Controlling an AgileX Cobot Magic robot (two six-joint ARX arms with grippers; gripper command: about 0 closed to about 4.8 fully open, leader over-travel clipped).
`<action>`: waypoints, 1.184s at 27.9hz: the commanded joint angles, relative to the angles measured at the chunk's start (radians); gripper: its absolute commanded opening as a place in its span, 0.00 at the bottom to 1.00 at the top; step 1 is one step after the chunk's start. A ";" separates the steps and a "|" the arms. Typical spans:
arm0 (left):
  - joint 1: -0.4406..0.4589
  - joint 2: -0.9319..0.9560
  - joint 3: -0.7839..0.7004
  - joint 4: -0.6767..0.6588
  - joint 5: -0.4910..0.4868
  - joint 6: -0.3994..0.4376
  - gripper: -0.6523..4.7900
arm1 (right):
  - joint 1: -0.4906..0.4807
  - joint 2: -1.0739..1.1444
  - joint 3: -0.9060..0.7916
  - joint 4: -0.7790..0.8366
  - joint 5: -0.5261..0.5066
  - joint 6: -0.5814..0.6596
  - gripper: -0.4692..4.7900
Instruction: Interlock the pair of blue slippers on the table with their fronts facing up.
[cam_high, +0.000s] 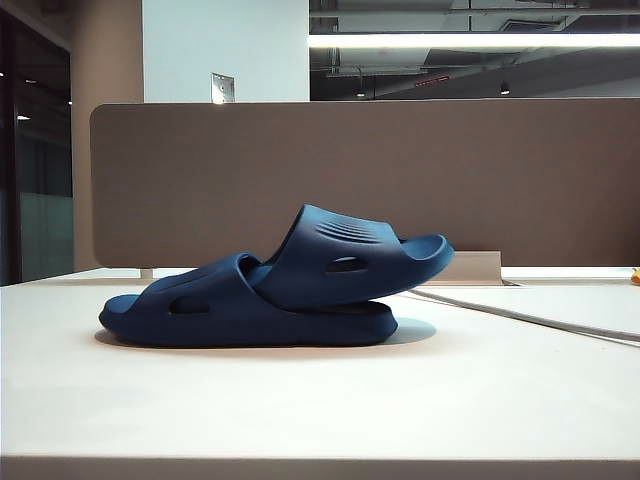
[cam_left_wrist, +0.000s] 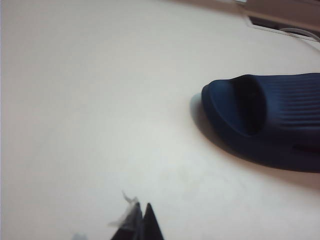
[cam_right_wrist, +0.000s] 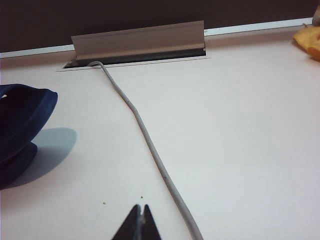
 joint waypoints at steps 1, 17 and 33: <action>-0.033 -0.001 0.003 0.043 -0.005 0.056 0.11 | 0.002 0.000 -0.005 0.019 0.002 -0.017 0.09; -0.098 -0.001 -0.040 0.048 -0.056 0.079 0.11 | 0.002 0.000 -0.046 0.017 0.001 -0.111 0.09; -0.098 -0.001 -0.041 0.018 -0.056 0.039 0.11 | 0.002 0.002 -0.046 0.001 0.001 -0.147 0.09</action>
